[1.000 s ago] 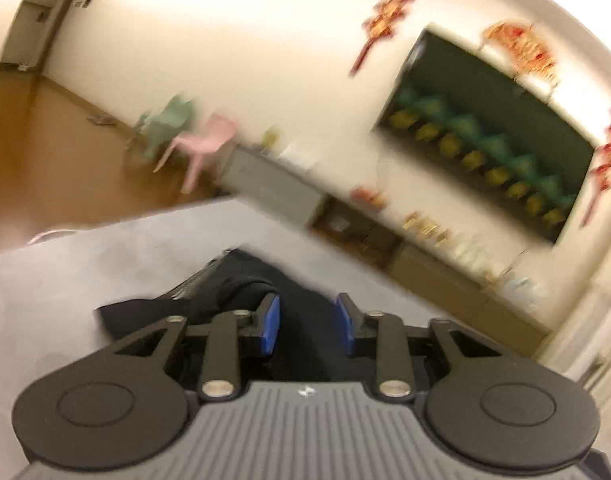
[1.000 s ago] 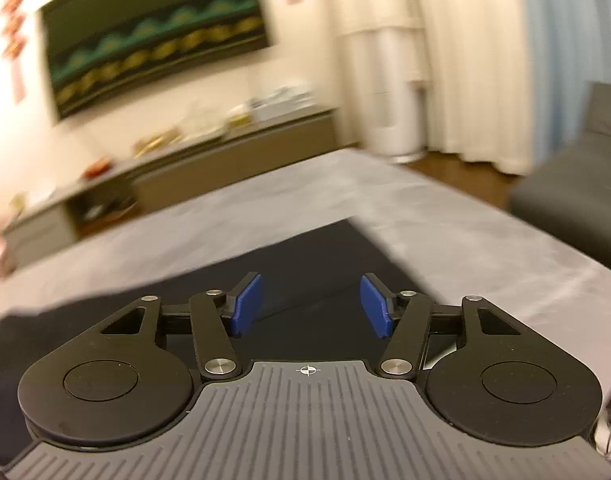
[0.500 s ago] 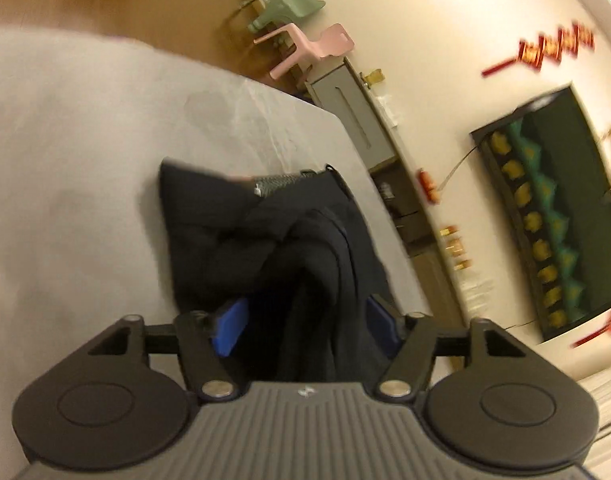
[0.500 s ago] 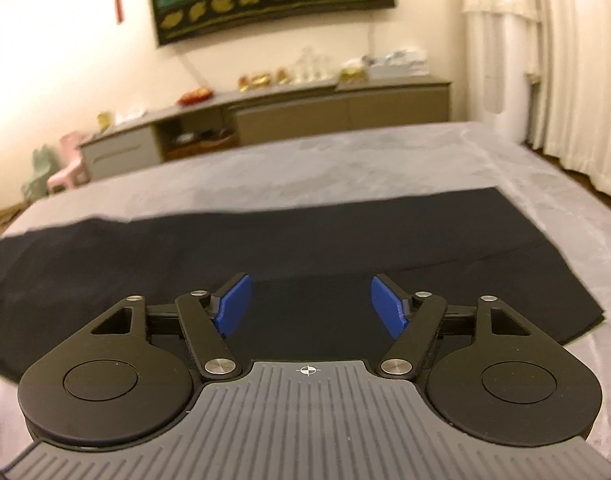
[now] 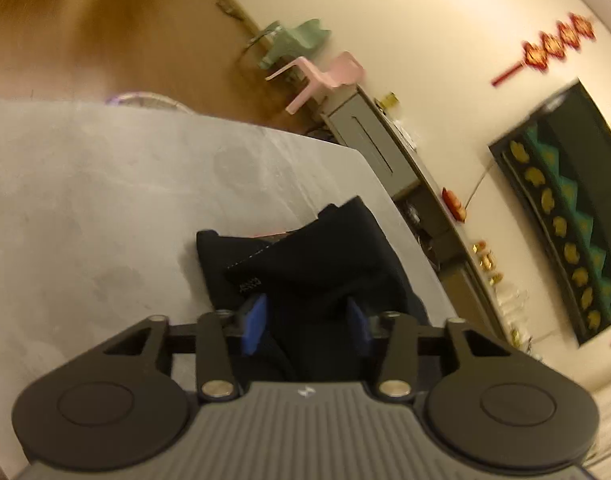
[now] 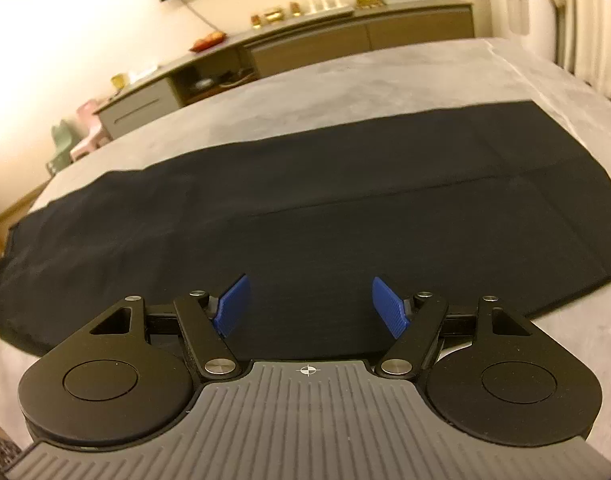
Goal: Fold clothes
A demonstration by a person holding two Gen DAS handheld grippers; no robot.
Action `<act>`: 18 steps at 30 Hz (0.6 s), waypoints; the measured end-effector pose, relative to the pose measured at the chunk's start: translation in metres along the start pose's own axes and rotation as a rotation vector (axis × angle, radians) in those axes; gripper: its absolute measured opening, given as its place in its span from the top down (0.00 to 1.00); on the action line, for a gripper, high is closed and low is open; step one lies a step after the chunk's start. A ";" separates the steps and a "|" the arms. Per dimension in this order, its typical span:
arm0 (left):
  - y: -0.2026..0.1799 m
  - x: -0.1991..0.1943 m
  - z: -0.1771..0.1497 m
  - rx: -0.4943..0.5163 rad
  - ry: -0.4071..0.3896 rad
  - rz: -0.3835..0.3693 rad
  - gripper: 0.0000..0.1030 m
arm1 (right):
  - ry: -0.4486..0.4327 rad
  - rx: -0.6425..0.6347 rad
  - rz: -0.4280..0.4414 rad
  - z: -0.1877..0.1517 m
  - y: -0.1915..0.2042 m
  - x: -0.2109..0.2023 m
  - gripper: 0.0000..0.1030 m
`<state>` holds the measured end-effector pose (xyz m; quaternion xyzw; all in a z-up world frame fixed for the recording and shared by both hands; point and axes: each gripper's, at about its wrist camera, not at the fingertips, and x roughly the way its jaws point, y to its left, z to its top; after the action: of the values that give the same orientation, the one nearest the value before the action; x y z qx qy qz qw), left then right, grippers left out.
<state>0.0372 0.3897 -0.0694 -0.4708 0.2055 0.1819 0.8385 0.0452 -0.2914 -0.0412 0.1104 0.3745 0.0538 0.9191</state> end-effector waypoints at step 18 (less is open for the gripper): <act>-0.058 -0.002 0.009 0.326 -0.009 -0.228 0.93 | 0.032 -0.059 -0.036 -0.004 0.002 0.011 0.29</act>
<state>0.0659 0.3684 -0.0226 -0.3483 0.1738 0.0523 0.9196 0.0501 -0.2871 -0.0508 0.0757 0.3895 0.0501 0.9165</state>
